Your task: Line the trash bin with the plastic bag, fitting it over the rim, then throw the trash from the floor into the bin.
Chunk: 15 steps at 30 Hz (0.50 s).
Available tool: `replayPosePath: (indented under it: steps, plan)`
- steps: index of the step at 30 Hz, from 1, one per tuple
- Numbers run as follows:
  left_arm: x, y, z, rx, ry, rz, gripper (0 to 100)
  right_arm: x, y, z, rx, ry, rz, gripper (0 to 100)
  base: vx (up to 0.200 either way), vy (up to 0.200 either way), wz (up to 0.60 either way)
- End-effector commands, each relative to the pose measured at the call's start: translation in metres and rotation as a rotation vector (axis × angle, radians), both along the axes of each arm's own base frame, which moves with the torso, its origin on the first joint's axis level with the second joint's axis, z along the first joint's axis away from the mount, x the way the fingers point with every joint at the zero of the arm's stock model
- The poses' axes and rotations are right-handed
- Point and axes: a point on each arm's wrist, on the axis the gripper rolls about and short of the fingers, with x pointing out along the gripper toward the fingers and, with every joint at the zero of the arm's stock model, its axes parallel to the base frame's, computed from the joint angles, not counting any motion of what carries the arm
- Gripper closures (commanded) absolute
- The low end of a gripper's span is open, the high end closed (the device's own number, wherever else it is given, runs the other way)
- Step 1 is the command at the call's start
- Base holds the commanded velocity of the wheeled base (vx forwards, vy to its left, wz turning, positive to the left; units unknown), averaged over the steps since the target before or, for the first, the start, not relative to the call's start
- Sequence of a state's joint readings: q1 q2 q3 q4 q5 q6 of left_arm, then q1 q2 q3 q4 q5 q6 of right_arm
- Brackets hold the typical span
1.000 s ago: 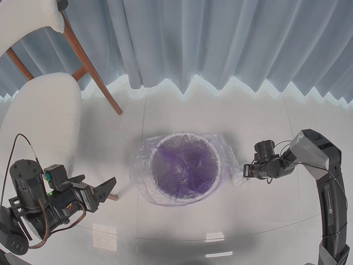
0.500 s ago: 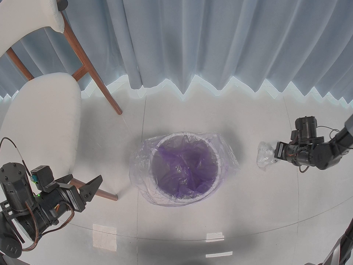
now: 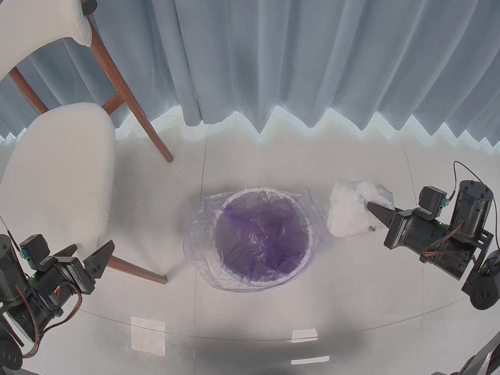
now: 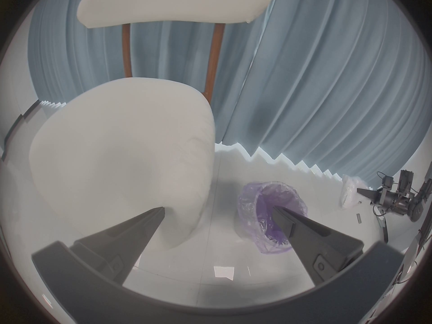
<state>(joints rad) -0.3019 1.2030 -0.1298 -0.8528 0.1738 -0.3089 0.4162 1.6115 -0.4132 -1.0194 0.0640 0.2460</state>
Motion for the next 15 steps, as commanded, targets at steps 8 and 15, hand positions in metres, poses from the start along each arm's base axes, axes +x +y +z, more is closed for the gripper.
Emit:
replayPosePath:
  steps: [8,15]
  plan:
    - [-0.012,0.02,0.003,-0.008,-0.054,0.121,0,0.073,0.096,-0.069,-0.1,-0.123,0.194,100,0.0,0.0,0.0]
    - [-0.011,0.024,0.002,-0.003,-0.049,0.159,0,0.103,0.114,-0.081,-0.128,-0.175,0.138,100,0.0,0.0,0.0]
